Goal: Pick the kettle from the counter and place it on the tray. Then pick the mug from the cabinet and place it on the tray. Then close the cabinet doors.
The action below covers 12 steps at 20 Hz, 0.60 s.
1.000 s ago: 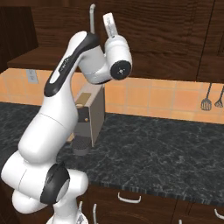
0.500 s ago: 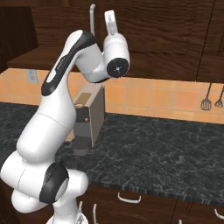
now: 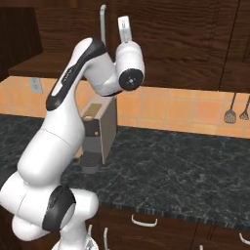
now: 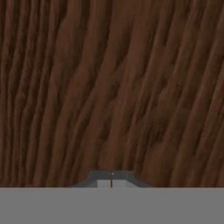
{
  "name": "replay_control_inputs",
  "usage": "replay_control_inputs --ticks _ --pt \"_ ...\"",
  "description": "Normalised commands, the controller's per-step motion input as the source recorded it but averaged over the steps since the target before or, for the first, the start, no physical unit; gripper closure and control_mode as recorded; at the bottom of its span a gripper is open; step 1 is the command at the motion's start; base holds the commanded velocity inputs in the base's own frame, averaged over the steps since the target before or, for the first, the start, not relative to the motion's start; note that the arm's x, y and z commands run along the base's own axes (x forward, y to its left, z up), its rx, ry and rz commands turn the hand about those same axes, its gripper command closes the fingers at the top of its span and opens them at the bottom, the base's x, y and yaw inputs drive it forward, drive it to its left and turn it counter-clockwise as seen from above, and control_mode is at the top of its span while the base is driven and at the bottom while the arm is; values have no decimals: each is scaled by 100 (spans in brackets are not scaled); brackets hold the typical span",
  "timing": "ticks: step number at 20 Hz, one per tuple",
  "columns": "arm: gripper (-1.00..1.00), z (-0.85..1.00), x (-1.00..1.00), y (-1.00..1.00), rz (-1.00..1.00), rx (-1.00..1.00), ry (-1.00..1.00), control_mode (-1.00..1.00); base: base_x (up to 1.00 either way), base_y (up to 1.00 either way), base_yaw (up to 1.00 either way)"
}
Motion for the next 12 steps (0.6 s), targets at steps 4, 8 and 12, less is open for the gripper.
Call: replay_control_inputs --ticks 4,8,12 --pt "100 0 -58 0 0 0 9 -100 0 0 0" --pt "100 0 -93 0 0 0 5 -100 0 0 0" --pt "100 1 -100 16 0 -1 12 -100 0 0 0"
